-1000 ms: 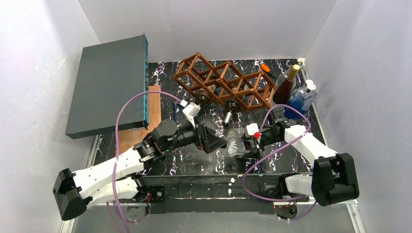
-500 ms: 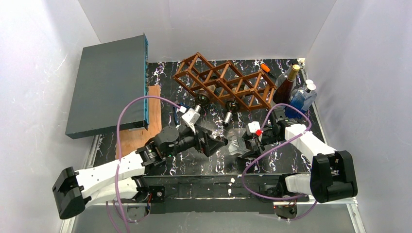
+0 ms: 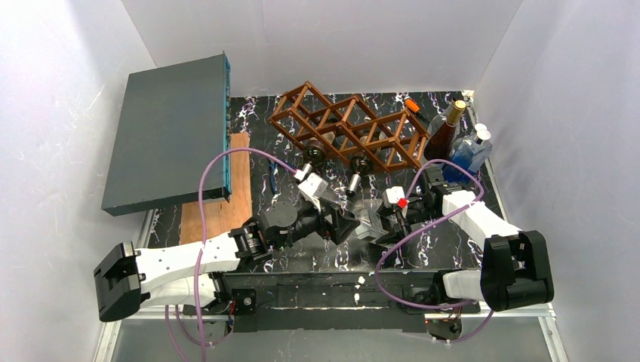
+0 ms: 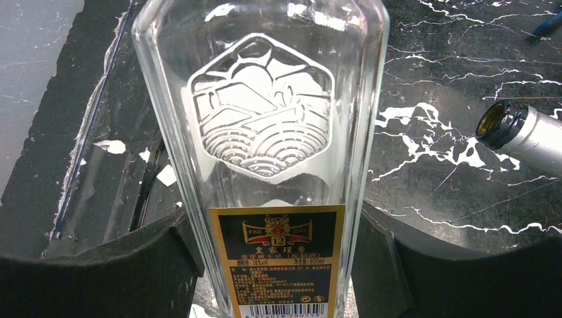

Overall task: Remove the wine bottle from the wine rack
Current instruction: Pick up the wine bottle from the wine rack, then place the wine bottle at the center of the board.

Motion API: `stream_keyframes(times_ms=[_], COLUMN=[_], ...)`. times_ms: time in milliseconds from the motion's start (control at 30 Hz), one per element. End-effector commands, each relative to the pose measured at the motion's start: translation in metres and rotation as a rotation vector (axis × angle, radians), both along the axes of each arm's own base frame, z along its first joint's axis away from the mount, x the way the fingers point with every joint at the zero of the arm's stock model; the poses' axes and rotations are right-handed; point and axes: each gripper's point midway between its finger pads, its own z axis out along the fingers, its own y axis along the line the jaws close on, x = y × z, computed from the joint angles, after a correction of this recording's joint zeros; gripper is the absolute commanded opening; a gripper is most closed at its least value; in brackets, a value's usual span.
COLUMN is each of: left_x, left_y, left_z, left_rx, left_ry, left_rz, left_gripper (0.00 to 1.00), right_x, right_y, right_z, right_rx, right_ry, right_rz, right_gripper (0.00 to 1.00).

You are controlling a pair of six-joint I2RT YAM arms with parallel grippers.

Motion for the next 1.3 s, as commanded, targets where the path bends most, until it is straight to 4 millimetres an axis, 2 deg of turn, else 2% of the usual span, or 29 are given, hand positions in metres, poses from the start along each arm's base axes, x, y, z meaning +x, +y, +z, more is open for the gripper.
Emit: stream_keyframes(times_ms=[0, 67, 167, 300, 367, 400, 533, 600, 633, 833, 1067, 1100, 1267], left_x=[0.010, 0.009, 0.007, 0.007, 0.007, 0.007, 0.009, 0.011, 0.012, 0.017, 0.023, 0.024, 0.033], left_y=[-0.007, -0.010, -0.010, -0.010, -0.009, -0.008, -0.002, 0.000, 0.001, 0.001, -0.012, -0.016, -0.034], left_z=[0.025, 0.026, 0.026, 0.028, 0.032, 0.034, 0.045, 0.051, 0.053, 0.071, 0.081, 0.089, 0.079], left_rx=[-0.050, -0.048, -0.046, -0.043, -0.043, -0.043, -0.034, -0.021, -0.013, 0.043, 0.165, 0.164, 0.238], left_ry=[-0.048, -0.051, -0.056, -0.070, -0.087, -0.096, -0.138, -0.156, -0.165, -0.226, -0.231, -0.227, -0.135], left_rz=[0.050, 0.046, 0.041, 0.032, 0.031, 0.033, 0.047, 0.054, 0.057, 0.058, 0.005, -0.013, -0.088], left_gripper=[0.73, 0.69, 0.53, 0.25, 0.12, 0.07, 0.02, 0.02, 0.02, 0.02, 0.02, 0.02, 0.02], right_x=[0.005, 0.006, 0.006, 0.007, 0.007, 0.006, 0.003, 0.002, 0.003, 0.014, 0.037, 0.038, 0.031], right_y=[0.013, 0.013, 0.012, 0.012, 0.011, 0.010, 0.007, 0.007, 0.006, -0.004, -0.038, -0.043, -0.043], right_z=[0.037, 0.036, 0.036, 0.035, 0.033, 0.031, 0.031, 0.033, 0.033, 0.043, 0.084, 0.089, 0.110], right_rx=[0.139, 0.138, 0.137, 0.131, 0.121, 0.110, 0.089, 0.085, 0.083, -0.012, -0.084, -0.076, -0.004], right_ry=[-0.013, -0.013, -0.008, -0.002, -0.002, -0.001, -0.021, -0.037, -0.043, -0.063, -0.094, -0.102, -0.116], right_rz=[0.018, 0.017, 0.015, 0.012, 0.011, 0.009, 0.007, 0.007, 0.005, -0.052, -0.290, -0.325, -0.359], right_gripper=[0.15, 0.15, 0.15, 0.16, 0.23, 0.33, 0.77, 0.94, 0.98, 0.98, 0.98, 0.98, 0.98])
